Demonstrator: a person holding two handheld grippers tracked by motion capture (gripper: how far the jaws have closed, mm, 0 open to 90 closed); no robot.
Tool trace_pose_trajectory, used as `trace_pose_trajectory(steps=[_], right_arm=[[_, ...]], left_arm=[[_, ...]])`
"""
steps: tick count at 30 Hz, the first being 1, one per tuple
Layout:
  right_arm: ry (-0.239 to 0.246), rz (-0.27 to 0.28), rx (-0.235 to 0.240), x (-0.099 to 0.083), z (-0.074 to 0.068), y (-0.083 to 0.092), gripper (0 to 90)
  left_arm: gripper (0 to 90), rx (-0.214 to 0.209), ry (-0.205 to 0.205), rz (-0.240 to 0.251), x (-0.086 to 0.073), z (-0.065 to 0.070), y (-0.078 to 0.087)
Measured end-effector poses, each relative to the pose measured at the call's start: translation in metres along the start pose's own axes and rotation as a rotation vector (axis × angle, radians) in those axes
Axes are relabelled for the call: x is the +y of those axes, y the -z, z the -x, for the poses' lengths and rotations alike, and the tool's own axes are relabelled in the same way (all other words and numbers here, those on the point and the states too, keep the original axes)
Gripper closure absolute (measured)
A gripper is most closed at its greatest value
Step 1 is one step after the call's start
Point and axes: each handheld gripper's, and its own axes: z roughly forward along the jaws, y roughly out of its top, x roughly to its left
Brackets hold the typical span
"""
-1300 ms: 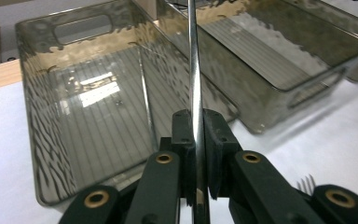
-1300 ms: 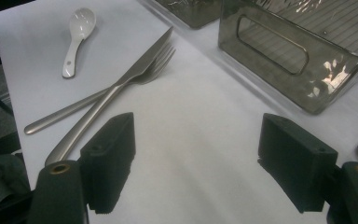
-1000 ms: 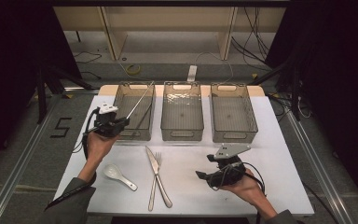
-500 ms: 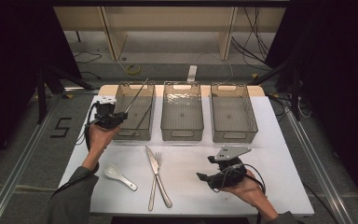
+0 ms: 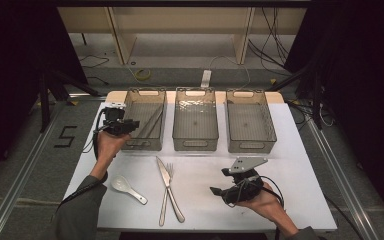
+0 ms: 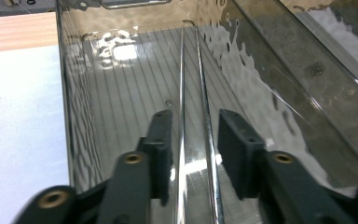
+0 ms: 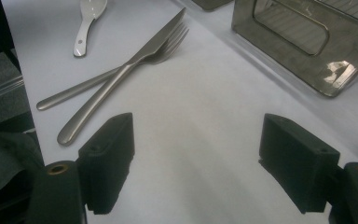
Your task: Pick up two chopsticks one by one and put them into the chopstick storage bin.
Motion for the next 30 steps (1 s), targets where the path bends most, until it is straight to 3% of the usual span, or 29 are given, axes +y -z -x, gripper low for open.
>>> trace_pose_trajectory(steps=[7,11,12,21,22,25,30], right_arm=[[0.007,0.004,-0.004,0.001,-0.002,0.001,26.9],[0.008,0.010,-0.008,0.001,-0.002,0.001,26.7],[0.009,0.009,-0.007,0.001,-0.002,0.001,26.7],[0.009,0.001,-0.008,0.001,-0.005,-0.001,26.7],[0.007,0.003,-0.009,0.001,-0.005,-0.001,26.7],[0.004,0.003,-0.008,0.001,-0.005,0.000,26.7],[0.000,0.007,-0.008,-0.001,-0.005,0.001,26.3]], left_arm=[[42.2,-0.008,-0.021,-0.007,0.000,0.010,0.013],[35.6,-0.045,-0.034,0.010,-0.002,0.018,0.025],[34.7,-0.070,-0.049,0.018,-0.004,0.022,0.032],[29.8,-0.124,-0.146,0.019,-0.015,0.040,0.051],[29.8,-0.156,-0.169,0.006,-0.018,0.042,0.055],[28.7,-0.192,-0.174,-0.018,-0.021,0.043,0.062],[25.7,-0.211,-0.202,-0.020,-0.025,0.045,0.070]])
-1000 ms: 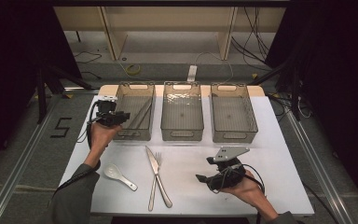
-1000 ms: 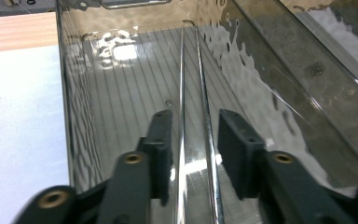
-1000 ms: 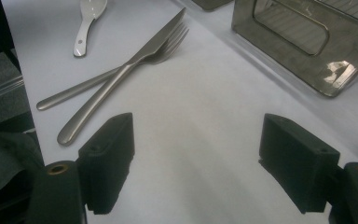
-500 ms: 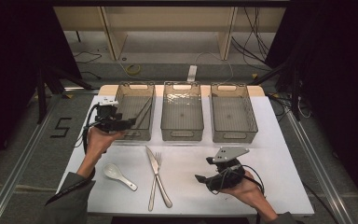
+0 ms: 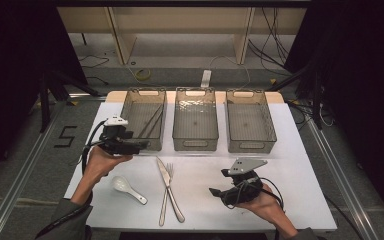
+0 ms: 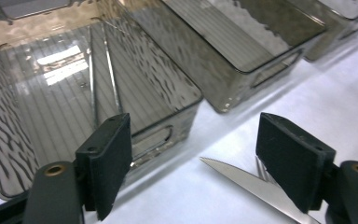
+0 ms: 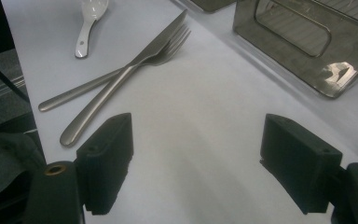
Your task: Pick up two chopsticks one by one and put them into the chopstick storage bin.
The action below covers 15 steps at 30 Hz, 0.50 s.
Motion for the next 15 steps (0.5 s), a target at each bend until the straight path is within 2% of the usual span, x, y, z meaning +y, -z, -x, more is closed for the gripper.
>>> trace_pose_trajectory(steps=[2,6,10,15], right_arm=[[-0.008,0.006,-0.002,-0.001,0.001,0.001,26.3],[-0.019,0.012,-0.010,-0.003,0.003,0.003,26.1],[-0.036,0.022,-0.018,-0.007,0.006,0.008,26.1],[-0.058,0.045,-0.032,-0.011,0.010,0.014,25.9]], left_arm=[[24.8,-0.018,-0.022,0.003,-0.003,0.002,0.004],[23.6,-0.049,-0.029,0.005,-0.007,0.004,0.007],[22.5,-0.082,-0.045,-0.023,-0.013,0.007,0.008],[20.0,-0.099,-0.065,-0.043,-0.018,0.010,0.008]])
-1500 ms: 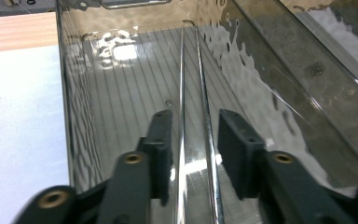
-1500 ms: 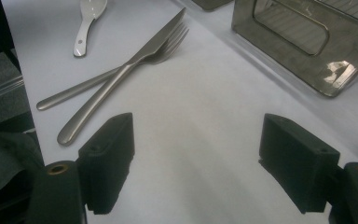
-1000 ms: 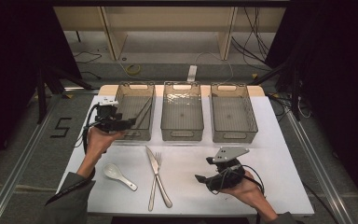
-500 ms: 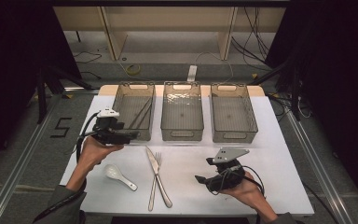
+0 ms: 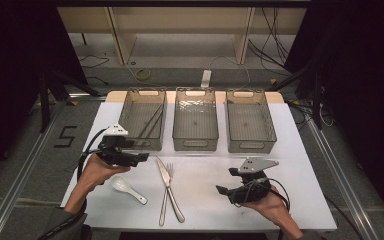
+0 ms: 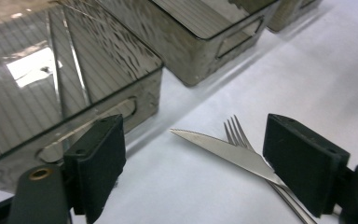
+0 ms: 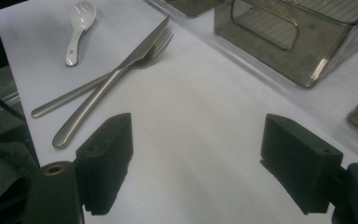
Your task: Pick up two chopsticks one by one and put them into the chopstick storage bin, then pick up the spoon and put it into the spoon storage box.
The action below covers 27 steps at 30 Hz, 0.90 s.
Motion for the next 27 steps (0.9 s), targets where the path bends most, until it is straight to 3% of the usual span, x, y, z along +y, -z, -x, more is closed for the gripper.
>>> trace_pose_trajectory(steps=[5,16,19,27], right_arm=[[-0.035,0.014,-0.013,-0.006,0.007,0.005,24.8],[-0.068,0.024,-0.025,-0.012,0.011,0.013,24.3],[-0.072,0.024,-0.028,-0.013,0.010,0.014,24.3],[-0.082,0.029,-0.037,-0.015,0.014,0.017,24.2]], left_arm=[[19.0,-0.045,-0.024,-0.032,-0.009,0.004,-0.003],[17.5,-0.059,-0.049,-0.090,-0.024,0.013,-0.004],[17.5,-0.031,-0.084,-0.113,-0.027,0.018,-0.006],[17.6,-0.029,-0.113,-0.170,-0.033,0.021,-0.007]])
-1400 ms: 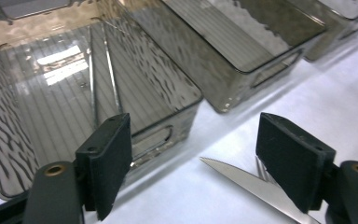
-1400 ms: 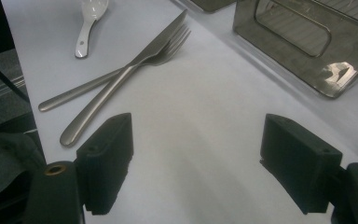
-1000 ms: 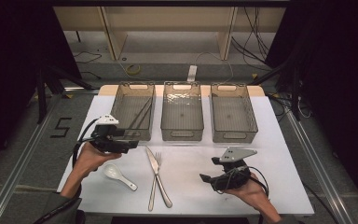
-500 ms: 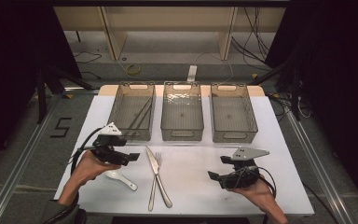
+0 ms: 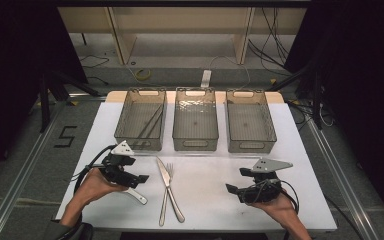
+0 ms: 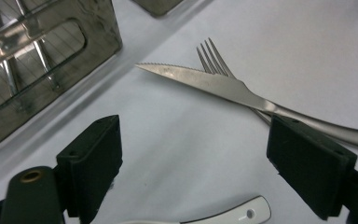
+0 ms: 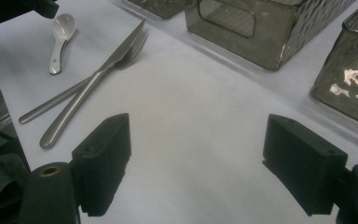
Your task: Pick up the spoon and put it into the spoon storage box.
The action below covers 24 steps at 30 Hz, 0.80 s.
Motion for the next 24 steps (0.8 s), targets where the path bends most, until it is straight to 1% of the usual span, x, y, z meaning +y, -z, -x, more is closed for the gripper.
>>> trace_pose_trajectory(steps=[2,3,5,9,12,13,14,15,17,18,20,21,23,24], right_arm=[[0.000,-0.003,0.002,0.000,0.000,0.000,24.1],[0.000,-0.004,0.003,0.000,0.000,-0.001,24.1],[0.002,-0.004,0.003,0.000,0.001,-0.001,24.1],[0.004,-0.007,0.001,0.000,0.000,0.000,24.1],[0.004,-0.009,0.003,0.000,0.000,0.000,24.1],[0.006,-0.011,0.004,0.000,0.000,-0.001,24.1],[0.005,-0.014,0.005,0.000,0.000,-0.002,24.1],[0.007,-0.016,0.005,0.000,0.000,-0.002,24.1],[0.013,-0.026,0.006,0.000,-0.001,-0.004,24.1],[0.019,-0.026,0.007,0.001,-0.001,-0.004,24.1],[0.021,-0.028,0.009,0.001,-0.003,-0.005,24.2],[0.023,-0.029,0.009,0.002,-0.003,-0.005,24.1],[0.025,-0.026,0.008,0.003,-0.004,-0.006,24.3],[0.029,-0.026,0.011,0.003,-0.004,-0.006,24.3]], left_arm=[[17.7,-0.027,-0.012,-0.010,0.000,0.004,0.001],[18.2,-0.027,-0.012,-0.010,0.000,0.004,0.001],[18.7,-0.032,-0.026,-0.025,0.000,0.007,0.001],[19.4,-0.040,-0.056,-0.100,-0.002,0.010,-0.002],[19.9,-0.040,-0.082,-0.143,-0.002,0.012,-0.003],[20.0,-0.040,-0.082,-0.143,-0.002,0.012,-0.003],[20.0,-0.044,-0.095,-0.171,-0.002,0.014,-0.005],[20.0,-0.044,-0.095,-0.171,-0.002,0.014,-0.005],[20.2,-0.044,-0.121,-0.209,-0.005,0.016,-0.006],[20.2,-0.044,-0.121,-0.209,-0.005,0.016,-0.006],[20.7,-0.034,-0.139,-0.238,-0.007,0.017,-0.006],[21.2,-0.034,-0.139,-0.238,-0.007,0.017,-0.006],[21.9,-0.029,-0.173,-0.256,-0.009,0.020,-0.006],[22.3,-0.029,-0.173,-0.256,-0.009,0.020,-0.006]])
